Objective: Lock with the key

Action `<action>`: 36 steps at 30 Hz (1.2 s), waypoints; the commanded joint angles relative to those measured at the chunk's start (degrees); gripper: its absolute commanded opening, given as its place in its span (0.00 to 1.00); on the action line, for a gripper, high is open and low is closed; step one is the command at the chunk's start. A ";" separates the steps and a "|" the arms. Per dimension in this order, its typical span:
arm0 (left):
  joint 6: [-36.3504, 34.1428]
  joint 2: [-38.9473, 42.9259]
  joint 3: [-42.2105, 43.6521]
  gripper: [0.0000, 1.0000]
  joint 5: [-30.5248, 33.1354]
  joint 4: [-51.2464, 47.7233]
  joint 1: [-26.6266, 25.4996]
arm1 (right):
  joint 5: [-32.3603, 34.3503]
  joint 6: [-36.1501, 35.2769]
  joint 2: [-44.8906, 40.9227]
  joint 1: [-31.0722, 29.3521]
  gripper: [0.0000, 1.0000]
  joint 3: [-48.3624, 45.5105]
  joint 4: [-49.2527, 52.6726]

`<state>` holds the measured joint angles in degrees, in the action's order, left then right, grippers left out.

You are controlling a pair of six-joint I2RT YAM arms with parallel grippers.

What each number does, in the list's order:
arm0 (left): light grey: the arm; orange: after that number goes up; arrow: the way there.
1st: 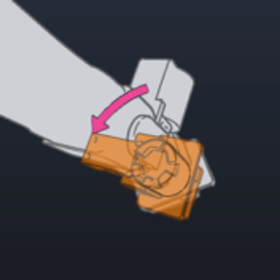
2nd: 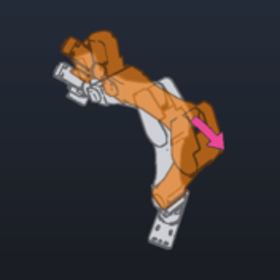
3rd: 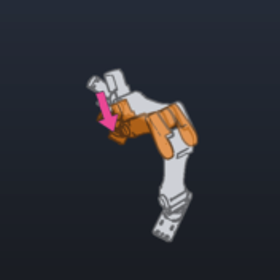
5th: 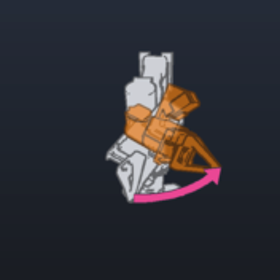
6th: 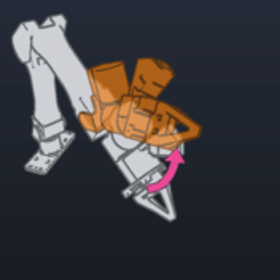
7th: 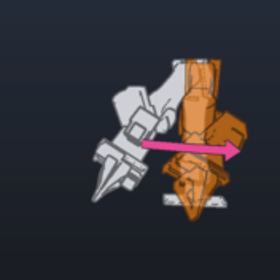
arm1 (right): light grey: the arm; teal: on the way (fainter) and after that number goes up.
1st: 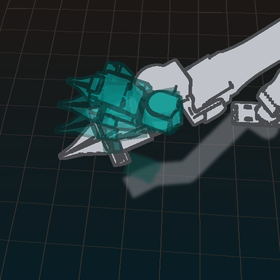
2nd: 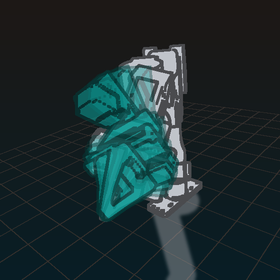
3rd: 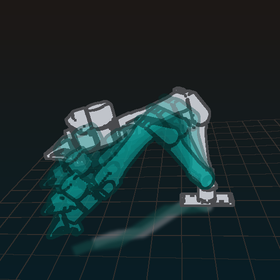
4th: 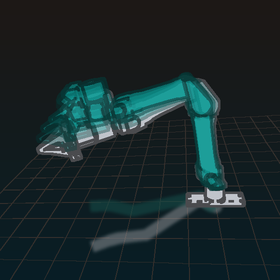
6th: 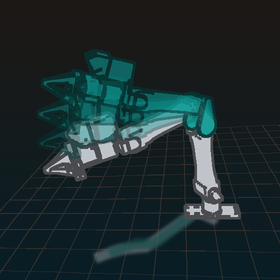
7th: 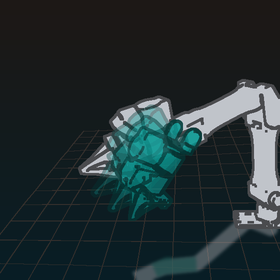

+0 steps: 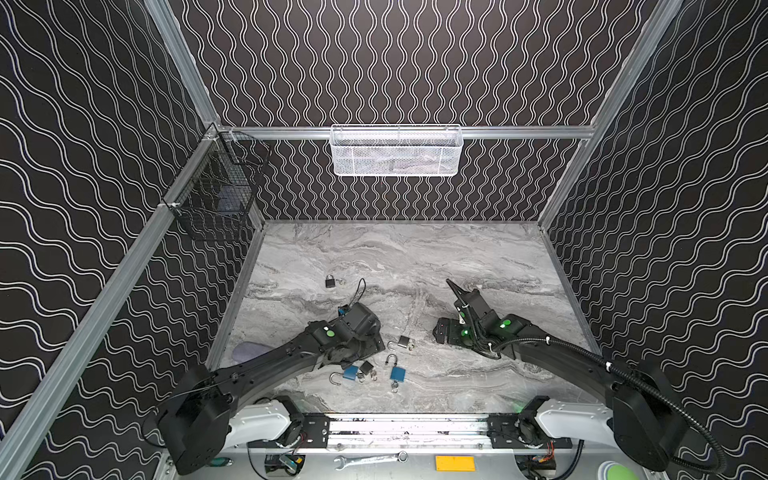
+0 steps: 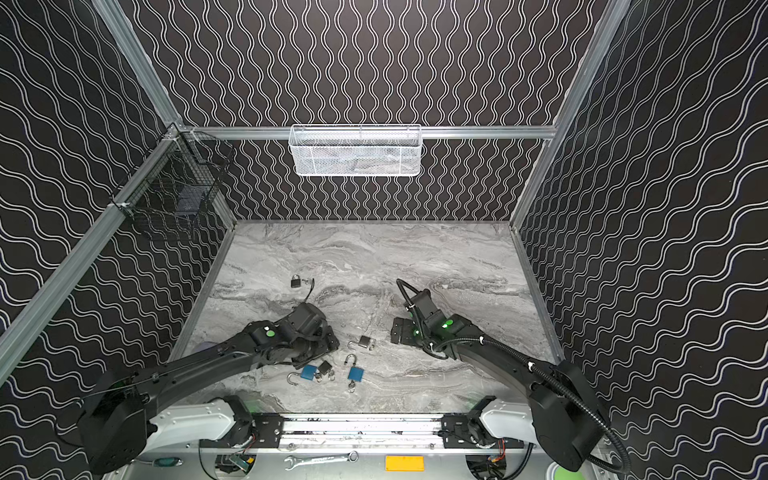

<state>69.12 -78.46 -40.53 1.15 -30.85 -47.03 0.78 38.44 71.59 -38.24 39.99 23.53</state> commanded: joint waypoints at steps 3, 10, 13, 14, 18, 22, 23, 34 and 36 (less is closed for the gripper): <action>5.49 0.38 1.35 0.81 1.76 1.41 -2.33 | 1.74 0.08 -0.29 -0.02 0.98 0.88 -0.41; 8.92 -2.05 -0.10 0.79 3.24 1.12 -6.17 | -0.39 -1.72 -0.25 0.51 0.98 1.06 -0.68; 10.14 -3.94 0.00 0.79 3.16 2.15 -7.39 | -0.95 -2.49 -0.39 0.70 0.98 0.88 -0.50; 10.65 -4.35 0.23 0.79 3.39 2.73 -7.79 | -1.14 -2.52 -0.64 0.75 0.98 0.67 -0.71; 12.61 -3.78 2.17 0.77 3.95 4.22 -8.52 | -2.57 -2.69 -2.01 0.95 0.98 -0.71 -2.30; 13.55 -3.56 3.13 0.77 4.17 3.78 -8.52 | -3.21 -2.43 -3.16 0.96 0.98 -1.96 -2.68; 13.57 -3.76 2.97 0.77 4.20 3.55 -8.52 | -3.29 -2.54 -3.36 0.93 0.98 -2.27 -2.87; 13.85 -8.01 1.88 0.76 4.34 3.23 -8.45 | -5.28 -3.26 -4.22 0.98 0.96 -3.59 -4.61; 13.76 -8.85 1.56 0.75 4.22 3.52 -8.46 | -5.39 -3.51 -4.66 0.96 0.96 -3.91 -4.65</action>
<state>82.50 -86.41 -38.30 5.08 -28.10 -55.51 -3.92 35.33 67.51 -37.34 36.42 20.45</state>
